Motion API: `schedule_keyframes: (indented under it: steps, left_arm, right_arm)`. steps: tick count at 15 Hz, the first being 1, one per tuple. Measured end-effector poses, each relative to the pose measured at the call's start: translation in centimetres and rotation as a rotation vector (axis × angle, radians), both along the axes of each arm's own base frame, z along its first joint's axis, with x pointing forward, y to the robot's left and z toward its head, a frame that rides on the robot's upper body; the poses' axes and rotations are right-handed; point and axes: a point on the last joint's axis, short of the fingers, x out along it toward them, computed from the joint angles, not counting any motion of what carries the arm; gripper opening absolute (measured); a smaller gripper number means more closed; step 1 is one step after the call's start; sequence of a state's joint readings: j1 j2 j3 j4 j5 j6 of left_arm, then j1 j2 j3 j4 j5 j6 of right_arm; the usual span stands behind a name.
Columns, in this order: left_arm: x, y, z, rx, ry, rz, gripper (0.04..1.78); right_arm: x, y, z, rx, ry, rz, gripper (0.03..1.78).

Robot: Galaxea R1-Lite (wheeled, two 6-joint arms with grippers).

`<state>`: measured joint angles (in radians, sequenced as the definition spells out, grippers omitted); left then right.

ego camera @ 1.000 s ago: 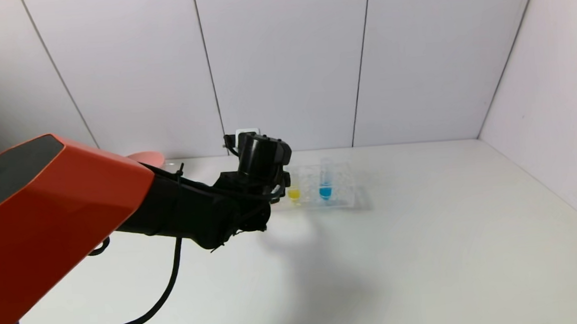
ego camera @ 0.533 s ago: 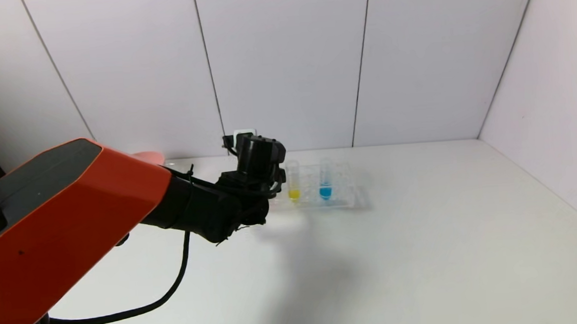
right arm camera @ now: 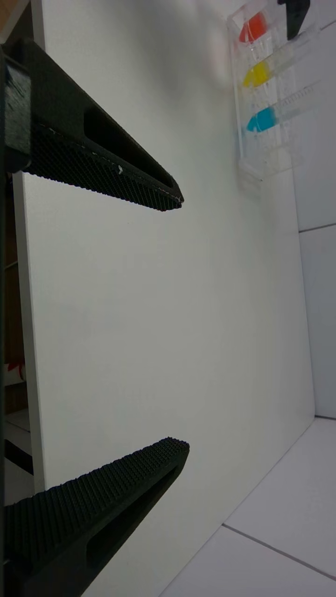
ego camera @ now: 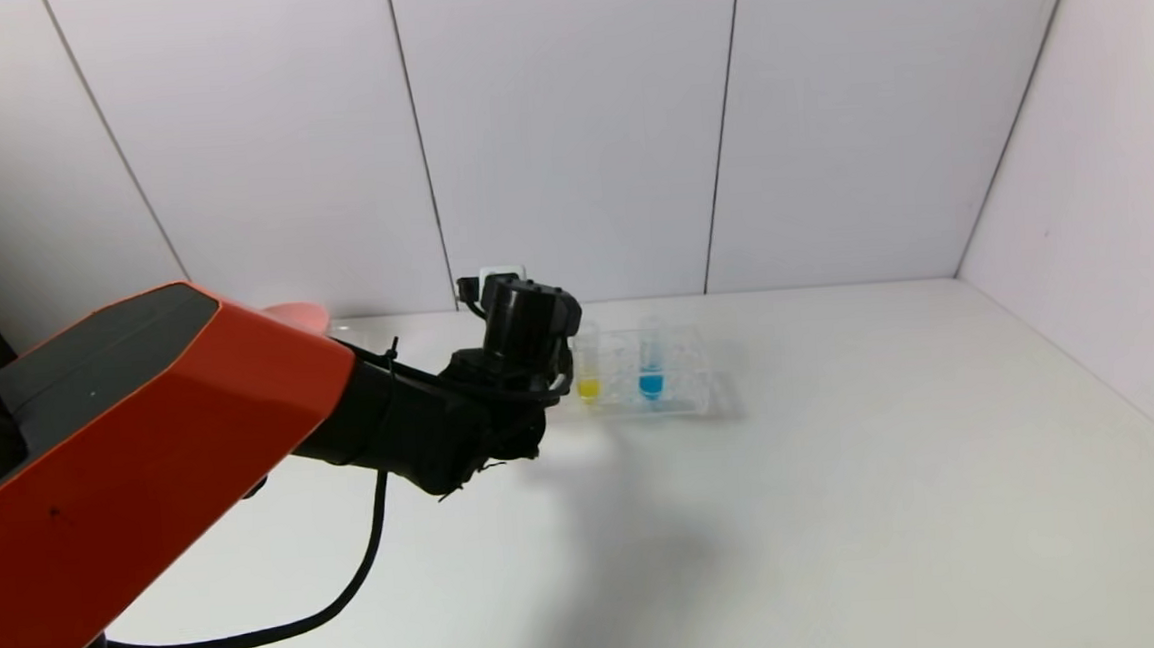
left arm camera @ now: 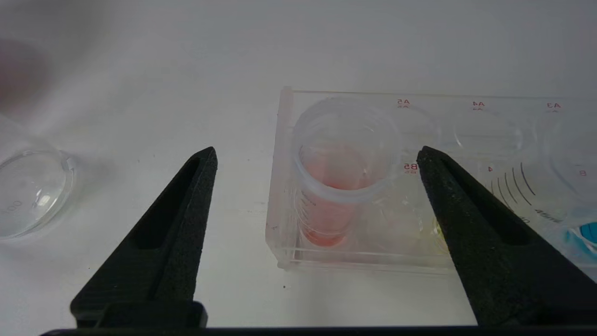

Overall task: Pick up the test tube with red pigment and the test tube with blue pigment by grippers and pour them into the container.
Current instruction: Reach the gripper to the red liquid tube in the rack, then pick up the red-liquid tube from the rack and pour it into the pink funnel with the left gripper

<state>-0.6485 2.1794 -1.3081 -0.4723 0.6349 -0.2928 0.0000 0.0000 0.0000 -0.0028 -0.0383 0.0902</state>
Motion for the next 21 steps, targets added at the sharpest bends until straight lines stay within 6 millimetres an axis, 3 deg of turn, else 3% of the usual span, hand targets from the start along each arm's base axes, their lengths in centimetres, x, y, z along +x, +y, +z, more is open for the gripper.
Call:
schedule_keyframes:
  steps: [6, 13, 18, 21]
  left_arm:
    - [-0.2, -0.3, 0.1, -0.005, -0.005, -0.006, 0.49]
    - [-0.3, -0.2, 1.2, -0.007, -0.027, -0.005, 0.43]
    - [-0.8, 0.2, 6.3, 0.023, -0.132, -0.035, 0.43]
    - [-1.1, 0.4, 7.6, 0.017, -0.159, -0.038, 0.43]
  right_arm:
    - [0.0, 0.0, 0.0, 0.000, 0.000, 0.000, 1.77]
    - [0.0, 0.0, 0.0, 0.000, 0.000, 0.000, 1.77]
    - [0.0, 0.0, 0.0, 0.000, 0.000, 0.000, 1.77]
    - [0.0, 0.0, 0.0, 0.000, 0.000, 0.000, 1.77]
